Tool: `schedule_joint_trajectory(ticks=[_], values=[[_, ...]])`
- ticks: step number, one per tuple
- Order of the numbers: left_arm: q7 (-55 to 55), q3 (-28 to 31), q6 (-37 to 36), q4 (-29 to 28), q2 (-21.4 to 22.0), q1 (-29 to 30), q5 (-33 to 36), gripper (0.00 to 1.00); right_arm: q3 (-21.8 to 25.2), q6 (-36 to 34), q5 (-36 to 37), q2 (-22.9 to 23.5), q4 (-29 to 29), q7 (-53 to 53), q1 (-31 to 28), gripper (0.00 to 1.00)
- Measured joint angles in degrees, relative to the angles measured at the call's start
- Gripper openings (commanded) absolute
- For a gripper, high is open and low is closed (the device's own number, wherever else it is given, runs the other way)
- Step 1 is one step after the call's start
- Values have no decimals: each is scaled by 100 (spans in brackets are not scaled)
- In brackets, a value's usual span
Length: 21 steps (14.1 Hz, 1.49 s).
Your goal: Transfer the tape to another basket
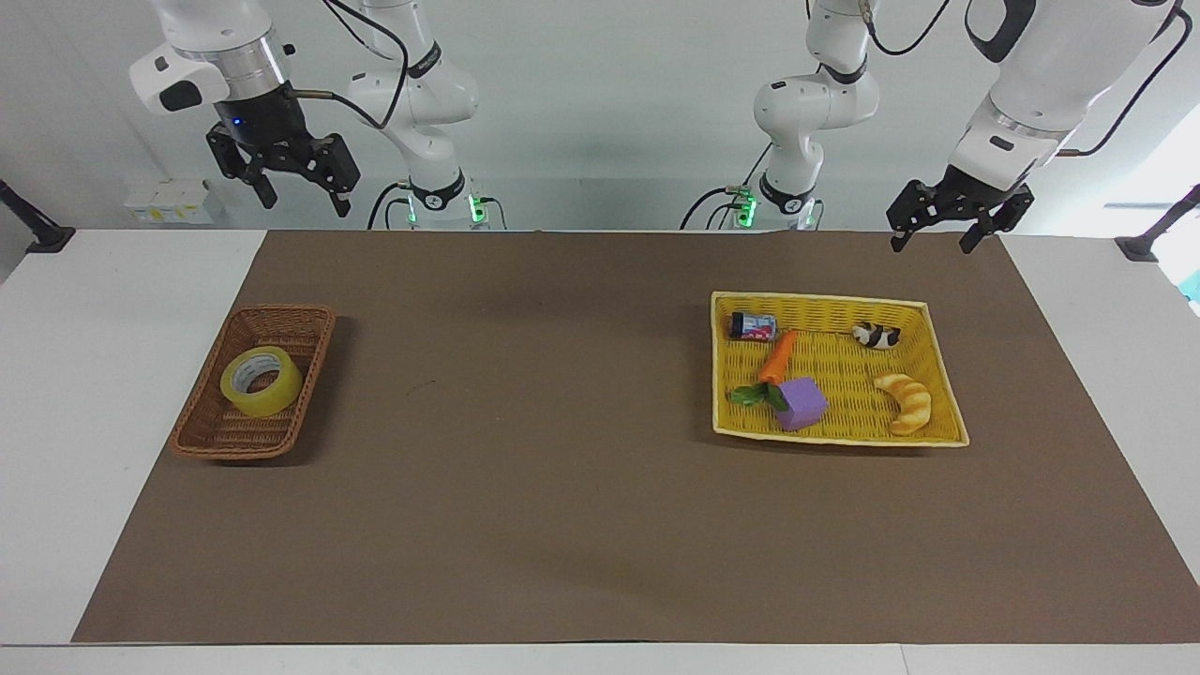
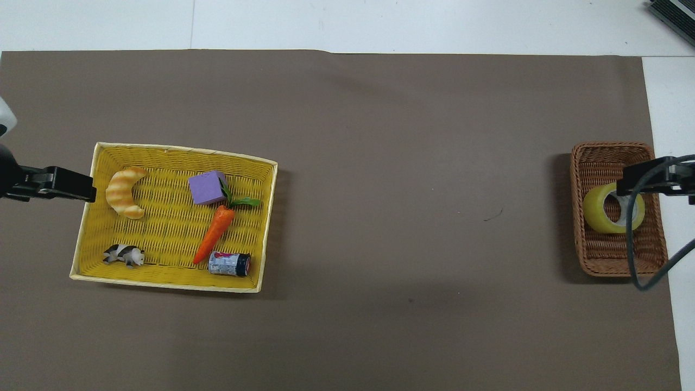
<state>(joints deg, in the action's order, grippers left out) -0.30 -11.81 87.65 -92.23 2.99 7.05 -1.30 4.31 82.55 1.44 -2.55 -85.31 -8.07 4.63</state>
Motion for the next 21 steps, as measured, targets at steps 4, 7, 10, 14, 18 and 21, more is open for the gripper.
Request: schedule_joint_trajectory(ticks=[4, 7, 10, 14, 18, 21], values=[[0, -4, 0, -1, 0, 0, 1, 100, 0, 0, -5, -8, -22, 65, -32, 100], [0, -4, -4, -2, 0, 0, 1, 100, 0, 0, 5, -37, -21, 66, -33, 100], [4, -5, -12, -3, 1, 0, 1, 100, 1, 0, 10, -54, -21, 202, -34, 100], [47, -5, -36, -3, 1, 0, 2, 100, 8, -2, 29, -73, -18, 379, -48, 100], [55, -6, -45, -6, 1, 0, 3, 100, 85, -124, 4, -130, -39, 384, -49, 100], [61, -6, -49, -9, 4, 0, 3, 100, 85, -178, 4, -236, -164, 509, -49, 100]])
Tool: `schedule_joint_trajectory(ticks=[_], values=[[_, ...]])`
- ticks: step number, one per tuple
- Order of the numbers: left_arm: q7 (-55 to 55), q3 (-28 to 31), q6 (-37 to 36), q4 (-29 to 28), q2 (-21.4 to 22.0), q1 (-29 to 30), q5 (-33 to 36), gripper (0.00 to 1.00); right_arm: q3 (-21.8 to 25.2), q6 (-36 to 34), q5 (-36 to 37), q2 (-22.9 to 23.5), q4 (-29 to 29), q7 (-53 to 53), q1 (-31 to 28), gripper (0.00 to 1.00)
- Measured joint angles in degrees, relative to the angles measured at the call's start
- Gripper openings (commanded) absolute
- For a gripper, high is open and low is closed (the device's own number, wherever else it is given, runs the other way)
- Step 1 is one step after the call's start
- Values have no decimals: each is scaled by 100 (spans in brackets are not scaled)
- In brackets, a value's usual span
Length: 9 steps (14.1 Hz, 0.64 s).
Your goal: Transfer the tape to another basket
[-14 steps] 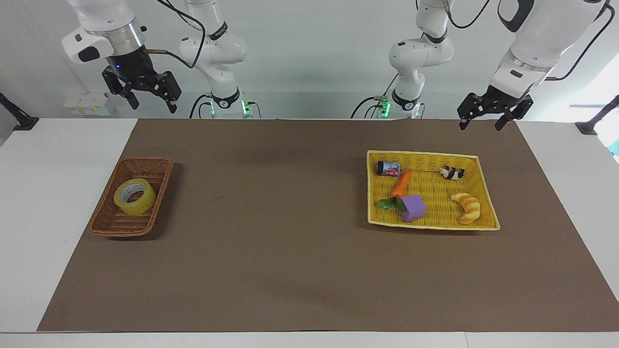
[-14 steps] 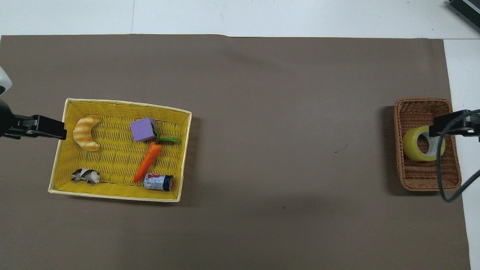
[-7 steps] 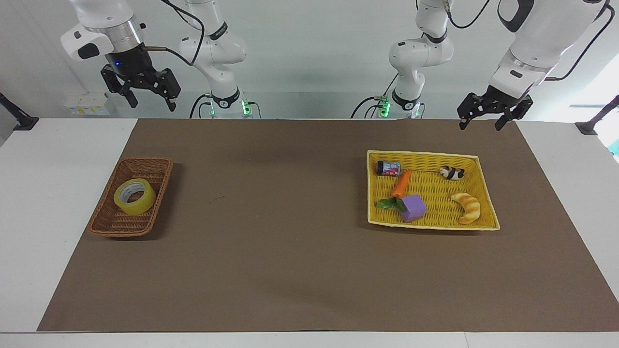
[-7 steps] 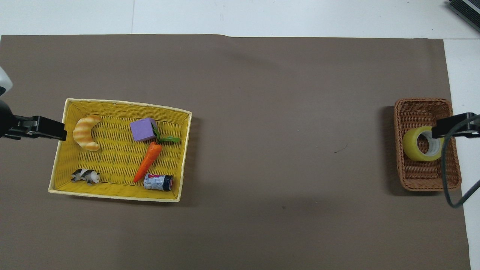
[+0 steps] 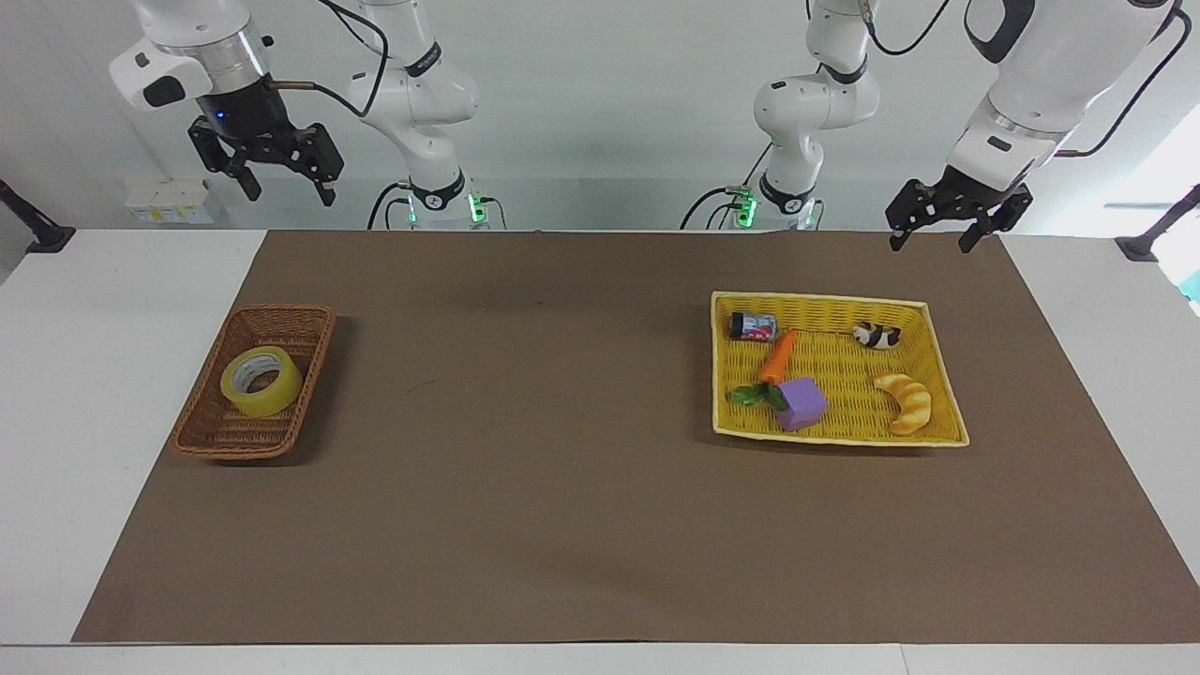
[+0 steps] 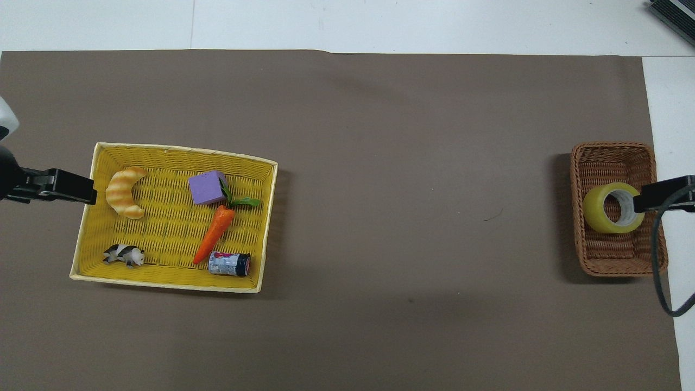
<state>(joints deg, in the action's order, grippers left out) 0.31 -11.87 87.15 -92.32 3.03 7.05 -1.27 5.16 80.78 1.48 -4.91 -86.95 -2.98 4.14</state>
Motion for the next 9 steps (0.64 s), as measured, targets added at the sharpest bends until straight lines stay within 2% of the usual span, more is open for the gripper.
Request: schedule_joint_trajectory(ticks=[9], values=[[12, -9, -2, -35, 28, 0, 0, 100, 3, 87, 3, -38, -117, 105, 0, 100]])
